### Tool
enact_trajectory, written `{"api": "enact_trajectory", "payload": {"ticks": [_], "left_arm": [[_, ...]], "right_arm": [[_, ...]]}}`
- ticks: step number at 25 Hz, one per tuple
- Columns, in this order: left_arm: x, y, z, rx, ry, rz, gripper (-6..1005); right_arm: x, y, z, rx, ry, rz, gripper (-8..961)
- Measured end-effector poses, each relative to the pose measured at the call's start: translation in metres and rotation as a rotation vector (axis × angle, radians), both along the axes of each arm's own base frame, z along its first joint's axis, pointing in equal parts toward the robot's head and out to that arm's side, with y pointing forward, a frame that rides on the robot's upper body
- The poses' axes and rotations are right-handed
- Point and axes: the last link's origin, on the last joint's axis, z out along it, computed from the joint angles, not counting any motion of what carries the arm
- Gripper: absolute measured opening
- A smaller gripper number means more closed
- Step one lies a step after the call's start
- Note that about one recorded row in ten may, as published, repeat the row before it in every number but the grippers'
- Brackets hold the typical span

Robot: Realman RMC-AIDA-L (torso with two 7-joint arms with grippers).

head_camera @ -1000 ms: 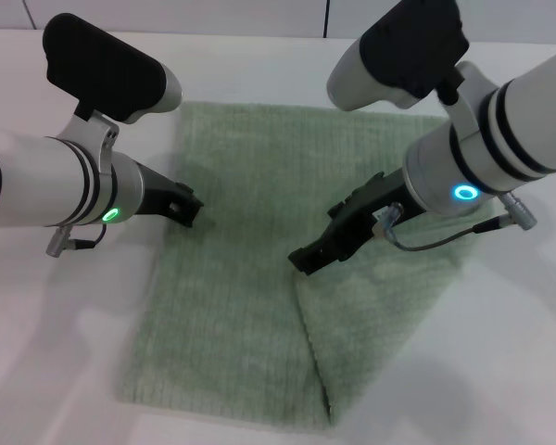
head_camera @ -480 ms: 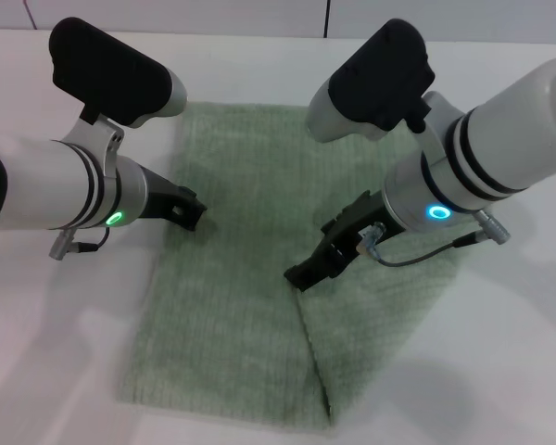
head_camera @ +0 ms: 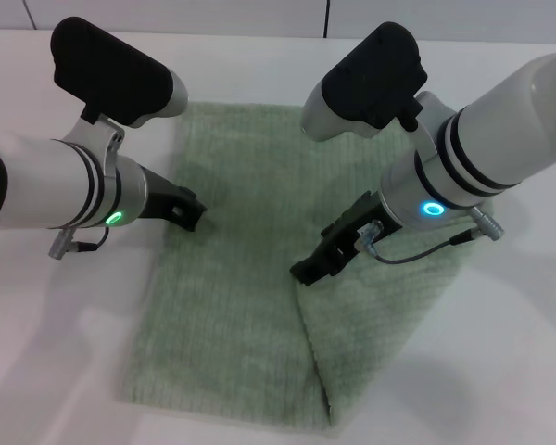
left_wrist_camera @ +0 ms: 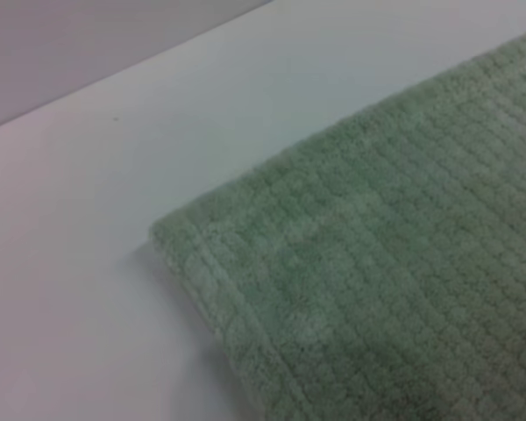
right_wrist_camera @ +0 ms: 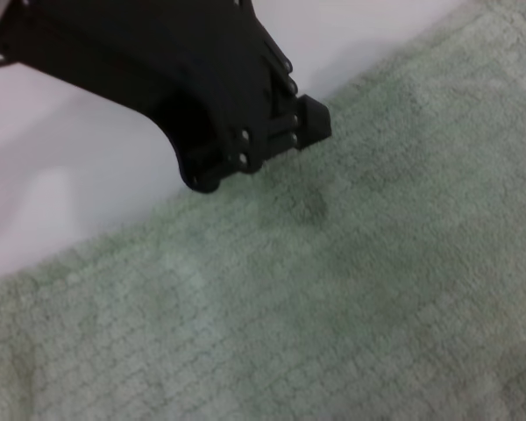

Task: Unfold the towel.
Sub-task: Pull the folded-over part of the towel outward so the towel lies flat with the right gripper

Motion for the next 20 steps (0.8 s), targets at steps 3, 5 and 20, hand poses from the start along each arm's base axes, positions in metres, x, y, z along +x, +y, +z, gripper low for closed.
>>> {"api": "enact_trajectory", "payload": {"ticks": [3,5,20], "left_arm": [[-0.0008,0.0004,0.0007,0.001,0.002,0.001,-2],[-0.0009,0.0004,0.0008,0.001,0.002,0.001,-2],[0.0002,0.0022,0.0026,0.006,0.003,-0.004,-2]], "right_arm": [[0.004,0.0018,-0.0025,-0.014,-0.026,0.005,774],[0.005,0.0022,-0.0032,-0.018,-0.031,0.004,692],[-0.0001,-0.0041,-0.0037,-0.058,-0.05,0.032,93]]}}
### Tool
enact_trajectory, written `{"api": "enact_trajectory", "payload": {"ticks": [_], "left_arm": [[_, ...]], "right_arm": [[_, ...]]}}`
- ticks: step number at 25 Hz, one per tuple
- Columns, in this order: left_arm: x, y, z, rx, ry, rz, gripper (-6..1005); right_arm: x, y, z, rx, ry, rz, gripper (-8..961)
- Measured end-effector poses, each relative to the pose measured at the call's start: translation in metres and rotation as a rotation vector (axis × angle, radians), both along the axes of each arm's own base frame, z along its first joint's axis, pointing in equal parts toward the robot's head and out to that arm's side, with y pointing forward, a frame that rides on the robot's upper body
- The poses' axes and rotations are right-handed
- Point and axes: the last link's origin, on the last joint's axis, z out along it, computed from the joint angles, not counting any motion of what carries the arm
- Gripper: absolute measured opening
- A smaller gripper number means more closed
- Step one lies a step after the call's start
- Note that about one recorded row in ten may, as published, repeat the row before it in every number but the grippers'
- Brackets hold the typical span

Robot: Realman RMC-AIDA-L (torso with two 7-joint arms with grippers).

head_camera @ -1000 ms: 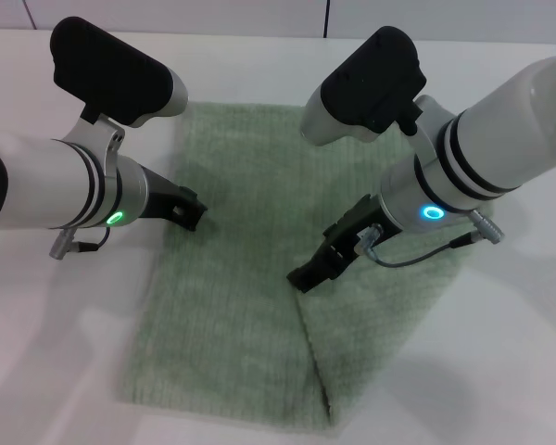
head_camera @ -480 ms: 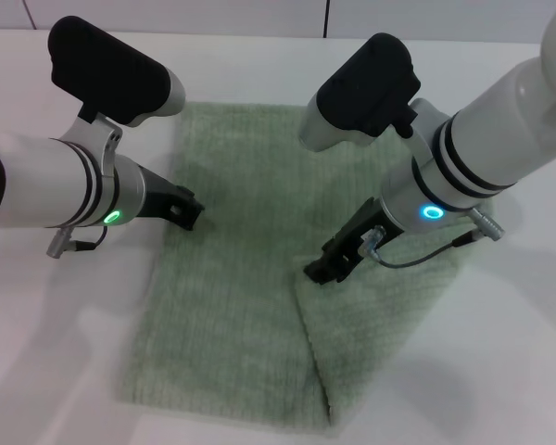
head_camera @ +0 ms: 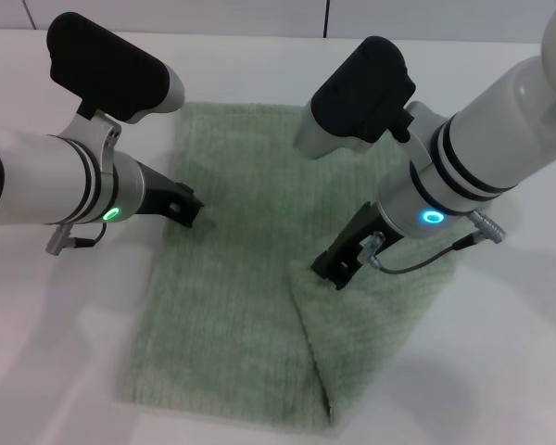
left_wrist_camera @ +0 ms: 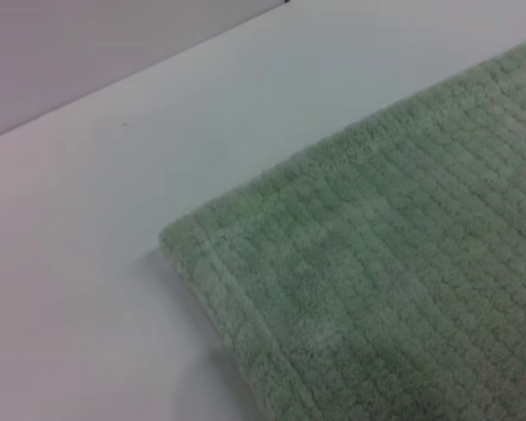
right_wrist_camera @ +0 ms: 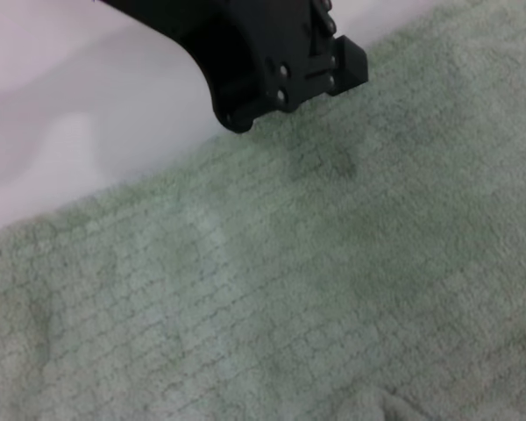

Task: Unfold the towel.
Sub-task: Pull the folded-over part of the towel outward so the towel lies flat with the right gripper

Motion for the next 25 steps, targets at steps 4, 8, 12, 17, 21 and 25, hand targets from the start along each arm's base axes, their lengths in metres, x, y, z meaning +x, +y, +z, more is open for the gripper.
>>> {"api": "enact_trajectory", "payload": {"ticks": [4,8,12,17,21,25], "left_arm": [[0.0,0.0,0.001,0.001,0.003,-0.001,-2],[0.0,0.0,0.0,-0.006,0.009,-0.005,-2],[0.001,-0.001,0.0,-0.02,0.017,-0.003,-2],[0.002,-0.001,-0.002,-0.024,0.017,-0.006,-2],[0.002,-0.002,-0.003,-0.032,0.021,-0.003,-2],[0.002,-0.003,-0.004,-0.037,0.024,-0.002,-1]], "right_arm": [[-0.002,-0.001,0.002,-0.007,-0.001,0.007,39],[-0.004,-0.003,0.005,-0.019,-0.006,0.009,-2],[-0.012,-0.008,0.014,-0.042,-0.014,0.019,-2],[-0.019,-0.011,0.03,-0.035,0.001,0.013,-3],[-0.021,-0.013,0.043,-0.012,-0.013,0.022,-2],[-0.019,-0.017,0.051,-0.013,-0.054,0.022,-3]]}}
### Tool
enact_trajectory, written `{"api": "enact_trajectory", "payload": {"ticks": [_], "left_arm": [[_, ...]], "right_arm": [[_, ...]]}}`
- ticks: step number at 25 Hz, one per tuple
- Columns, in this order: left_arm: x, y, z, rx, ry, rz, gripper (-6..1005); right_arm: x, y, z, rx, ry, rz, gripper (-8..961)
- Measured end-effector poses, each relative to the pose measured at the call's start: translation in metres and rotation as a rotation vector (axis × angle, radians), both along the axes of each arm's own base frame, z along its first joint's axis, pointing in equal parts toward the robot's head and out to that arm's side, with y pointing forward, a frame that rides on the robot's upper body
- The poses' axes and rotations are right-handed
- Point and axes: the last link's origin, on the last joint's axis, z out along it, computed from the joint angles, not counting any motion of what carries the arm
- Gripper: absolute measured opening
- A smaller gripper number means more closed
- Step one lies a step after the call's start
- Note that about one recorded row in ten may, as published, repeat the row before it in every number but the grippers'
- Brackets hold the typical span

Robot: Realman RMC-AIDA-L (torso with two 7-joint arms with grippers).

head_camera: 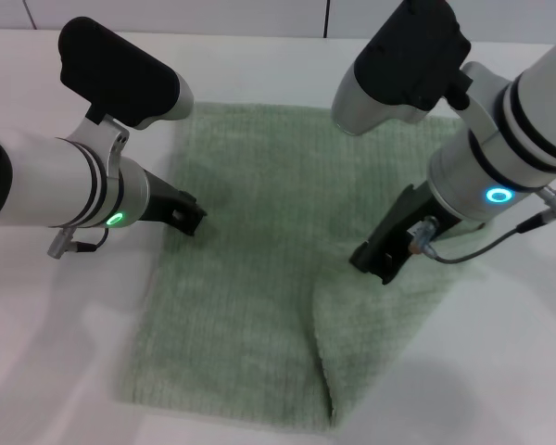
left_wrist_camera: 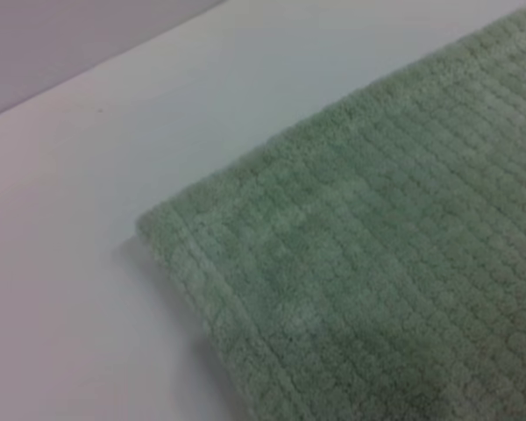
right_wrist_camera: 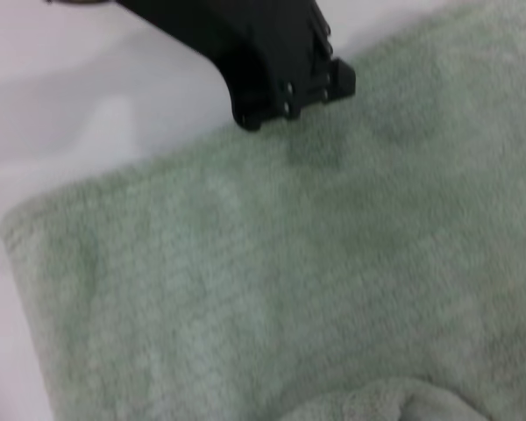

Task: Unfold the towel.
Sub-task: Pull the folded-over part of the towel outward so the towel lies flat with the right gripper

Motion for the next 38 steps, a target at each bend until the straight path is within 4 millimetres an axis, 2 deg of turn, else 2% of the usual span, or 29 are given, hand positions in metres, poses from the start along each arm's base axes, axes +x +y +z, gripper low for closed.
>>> {"api": "enact_trajectory", "payload": {"ticks": [15,38], "left_arm": [[0.001,0.0,-0.003,-0.014,0.008,0.0,-1],[-0.002,0.003,-0.004,-0.016,0.015,0.008,-1]], "right_arm": [[-0.006,-0.022,0.021,-0.003,-0.096,-0.005,-2],[0.001,-0.046,0.042,-0.003,-0.27,-0.066,-1]]}}
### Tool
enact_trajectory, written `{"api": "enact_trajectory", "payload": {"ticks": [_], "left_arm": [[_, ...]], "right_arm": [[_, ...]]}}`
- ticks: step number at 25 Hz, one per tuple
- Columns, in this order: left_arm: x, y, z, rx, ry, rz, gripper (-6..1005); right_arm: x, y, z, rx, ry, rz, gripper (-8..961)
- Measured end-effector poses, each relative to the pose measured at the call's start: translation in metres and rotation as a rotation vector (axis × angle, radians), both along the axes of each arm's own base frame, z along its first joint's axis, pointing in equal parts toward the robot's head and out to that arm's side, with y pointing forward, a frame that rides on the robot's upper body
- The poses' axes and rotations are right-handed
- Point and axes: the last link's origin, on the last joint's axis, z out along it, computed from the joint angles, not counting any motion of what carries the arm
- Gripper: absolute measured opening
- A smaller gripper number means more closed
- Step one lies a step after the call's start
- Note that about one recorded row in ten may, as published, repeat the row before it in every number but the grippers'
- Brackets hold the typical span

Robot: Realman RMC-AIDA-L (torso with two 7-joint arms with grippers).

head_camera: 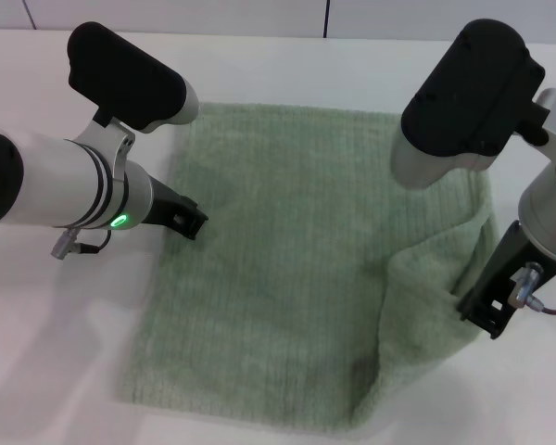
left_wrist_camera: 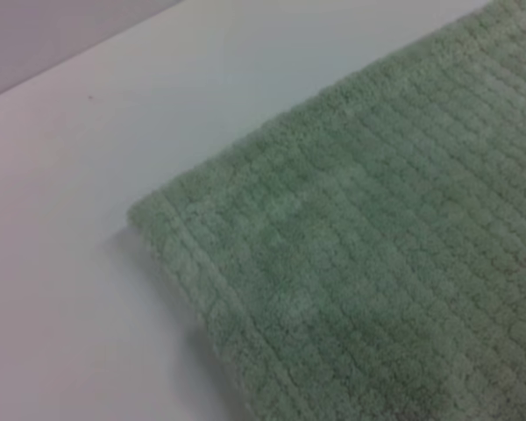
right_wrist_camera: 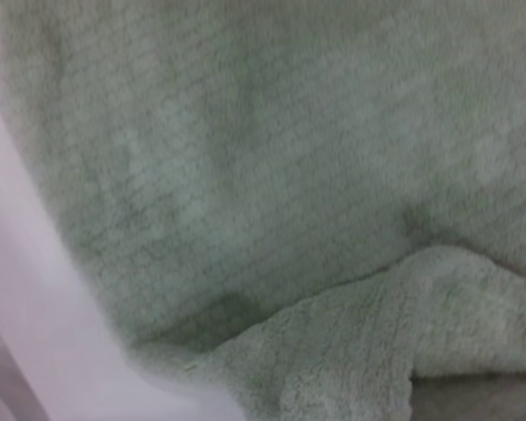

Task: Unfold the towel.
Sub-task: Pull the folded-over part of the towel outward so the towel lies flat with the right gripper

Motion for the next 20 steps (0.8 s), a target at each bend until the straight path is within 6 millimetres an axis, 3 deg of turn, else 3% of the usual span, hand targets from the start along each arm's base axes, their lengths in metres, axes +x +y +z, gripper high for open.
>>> {"api": "enact_trajectory", "payload": {"ticks": [20], "left_arm": [[0.002,0.002,0.0,-0.004,0.006,-0.009,-1]], "right_arm": [[0.028,-0.011,-0.004,-0.02,-0.025,-0.096,7]]}}
